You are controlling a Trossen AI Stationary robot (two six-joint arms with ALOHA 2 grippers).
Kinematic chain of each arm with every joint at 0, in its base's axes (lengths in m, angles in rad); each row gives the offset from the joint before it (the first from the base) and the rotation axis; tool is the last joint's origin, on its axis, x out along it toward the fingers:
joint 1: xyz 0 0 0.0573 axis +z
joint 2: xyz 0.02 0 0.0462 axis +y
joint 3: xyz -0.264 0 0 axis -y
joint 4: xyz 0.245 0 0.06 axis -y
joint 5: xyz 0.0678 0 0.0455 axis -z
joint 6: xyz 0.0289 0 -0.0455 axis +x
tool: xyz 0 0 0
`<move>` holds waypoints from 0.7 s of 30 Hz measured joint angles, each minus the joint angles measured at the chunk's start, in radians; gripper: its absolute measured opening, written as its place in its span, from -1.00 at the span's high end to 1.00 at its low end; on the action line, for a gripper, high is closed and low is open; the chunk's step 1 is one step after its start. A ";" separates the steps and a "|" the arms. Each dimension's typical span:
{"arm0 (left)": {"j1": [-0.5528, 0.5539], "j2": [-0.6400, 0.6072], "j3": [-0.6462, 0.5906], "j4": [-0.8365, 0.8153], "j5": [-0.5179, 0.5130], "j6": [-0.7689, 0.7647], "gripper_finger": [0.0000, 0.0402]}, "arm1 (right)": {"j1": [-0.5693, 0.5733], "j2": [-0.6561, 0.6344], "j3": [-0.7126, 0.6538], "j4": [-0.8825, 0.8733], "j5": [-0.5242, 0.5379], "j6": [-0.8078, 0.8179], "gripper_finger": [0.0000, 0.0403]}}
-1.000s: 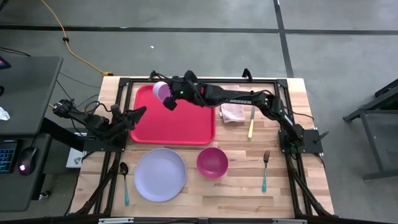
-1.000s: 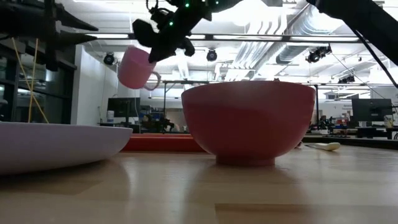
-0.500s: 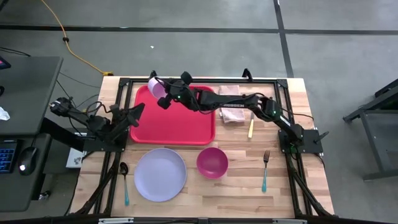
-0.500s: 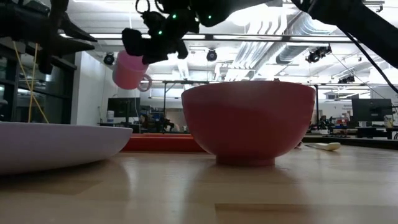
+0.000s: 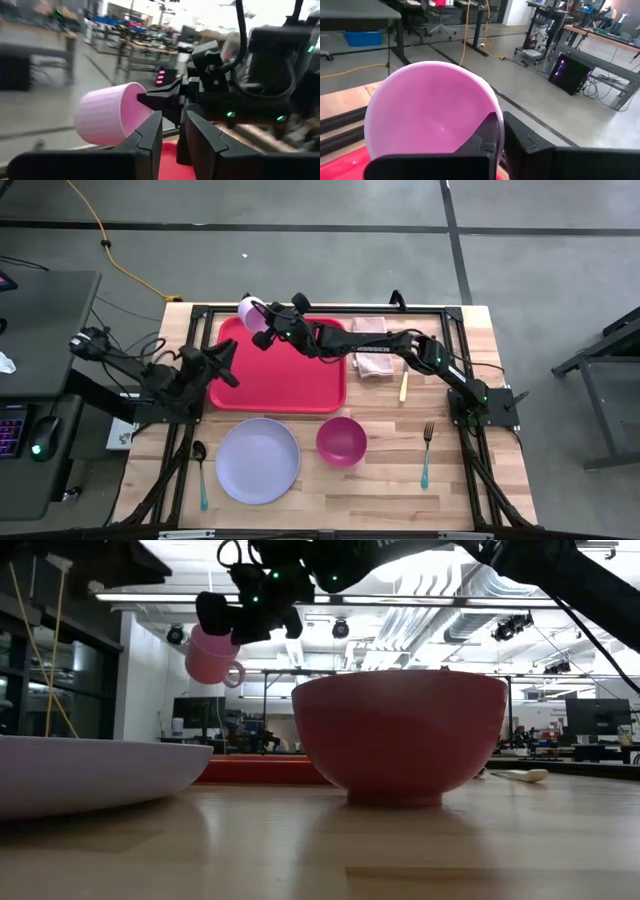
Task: Set up tray
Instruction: Put the pink mug on the top left of the red serving tray
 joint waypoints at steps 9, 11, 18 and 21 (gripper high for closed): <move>0.087 0.269 0.159 -0.004 -0.087 0.144 0.42 | 0.014 0.000 0.000 0.009 0.013 -0.062 1.00; 0.118 0.309 0.181 -0.005 -0.089 0.178 0.42 | 0.023 0.000 0.000 0.001 0.051 -0.106 1.00; 0.145 0.341 0.217 -0.005 -0.124 0.268 0.42 | 0.041 0.000 0.000 -0.014 0.167 -0.236 1.00; 0.143 0.323 0.216 -0.006 -0.156 0.318 0.42 | 0.046 0.000 0.000 -0.021 0.158 -0.271 1.00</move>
